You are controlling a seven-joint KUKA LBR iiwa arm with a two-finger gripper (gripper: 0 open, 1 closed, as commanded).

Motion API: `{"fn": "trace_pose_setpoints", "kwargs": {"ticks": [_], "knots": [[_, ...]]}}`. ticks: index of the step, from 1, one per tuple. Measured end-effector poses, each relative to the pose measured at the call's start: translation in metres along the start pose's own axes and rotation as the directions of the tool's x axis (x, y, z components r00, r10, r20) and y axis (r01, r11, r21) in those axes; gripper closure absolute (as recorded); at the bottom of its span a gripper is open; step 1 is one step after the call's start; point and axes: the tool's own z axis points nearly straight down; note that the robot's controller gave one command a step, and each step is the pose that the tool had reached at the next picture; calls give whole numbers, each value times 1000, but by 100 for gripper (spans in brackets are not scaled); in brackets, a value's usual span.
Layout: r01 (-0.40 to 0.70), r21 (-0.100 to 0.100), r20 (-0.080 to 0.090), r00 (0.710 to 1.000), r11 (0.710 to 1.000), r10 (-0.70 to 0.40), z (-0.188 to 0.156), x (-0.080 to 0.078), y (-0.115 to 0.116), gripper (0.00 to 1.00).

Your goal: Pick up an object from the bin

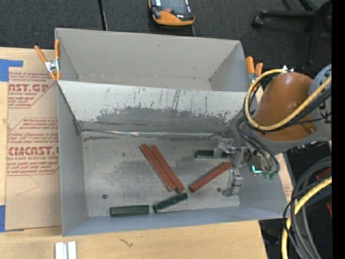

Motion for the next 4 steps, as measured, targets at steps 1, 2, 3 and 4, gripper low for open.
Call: {"fn": "trace_pose_setpoints", "kwargs": {"ticks": [1, 2, 3, 4], "knots": [[1, 1, 7, 1000, 1000, -1, -3, -2, 0, 0], [60, 2, 12, 998, 998, -60, 37, -7, 8, 0], [276, 2, 5, 961, 961, -276, 63, -5, 38, 0], [-380, -3, 8, 925, 925, 380, 33, -47, 6, 100]]}}
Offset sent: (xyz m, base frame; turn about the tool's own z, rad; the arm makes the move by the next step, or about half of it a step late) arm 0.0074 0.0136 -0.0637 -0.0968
